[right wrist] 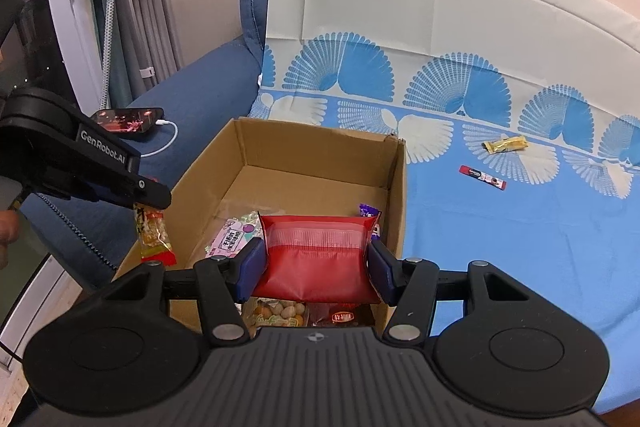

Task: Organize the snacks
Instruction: 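Open the left tool to drop the candy while the right tool releases the red packet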

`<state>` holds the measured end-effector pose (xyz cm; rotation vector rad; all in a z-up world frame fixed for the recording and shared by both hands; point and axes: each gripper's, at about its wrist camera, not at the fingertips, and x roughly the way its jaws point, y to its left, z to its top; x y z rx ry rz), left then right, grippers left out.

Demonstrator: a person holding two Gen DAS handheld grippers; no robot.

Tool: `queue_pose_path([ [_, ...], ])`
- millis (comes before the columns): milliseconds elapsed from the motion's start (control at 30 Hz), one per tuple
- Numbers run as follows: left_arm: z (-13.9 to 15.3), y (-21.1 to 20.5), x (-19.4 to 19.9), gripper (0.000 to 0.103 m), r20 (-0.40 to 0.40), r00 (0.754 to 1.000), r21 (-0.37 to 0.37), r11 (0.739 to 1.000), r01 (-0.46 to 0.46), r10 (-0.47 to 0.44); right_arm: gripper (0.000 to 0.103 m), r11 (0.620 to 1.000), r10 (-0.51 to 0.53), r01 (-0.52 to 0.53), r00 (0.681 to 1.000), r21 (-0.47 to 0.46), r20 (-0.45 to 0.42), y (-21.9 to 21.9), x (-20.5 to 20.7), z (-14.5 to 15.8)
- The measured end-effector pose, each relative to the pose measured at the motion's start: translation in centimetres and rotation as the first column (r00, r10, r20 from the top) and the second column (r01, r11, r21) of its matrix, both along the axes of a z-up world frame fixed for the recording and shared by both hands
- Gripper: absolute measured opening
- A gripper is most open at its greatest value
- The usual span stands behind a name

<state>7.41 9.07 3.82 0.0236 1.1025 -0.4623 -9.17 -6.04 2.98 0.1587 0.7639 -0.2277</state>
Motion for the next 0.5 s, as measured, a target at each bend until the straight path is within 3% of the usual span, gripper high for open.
queue_pose_path([
  [500,-4.6,-3.3,3.5,0.022,-0.014,0.999,0.082,0.995,0.052,-0.051,0.06,0.999,-0.021,0.023,0.996,0.023,-0.085,-1.9,5.1,-4.2],
])
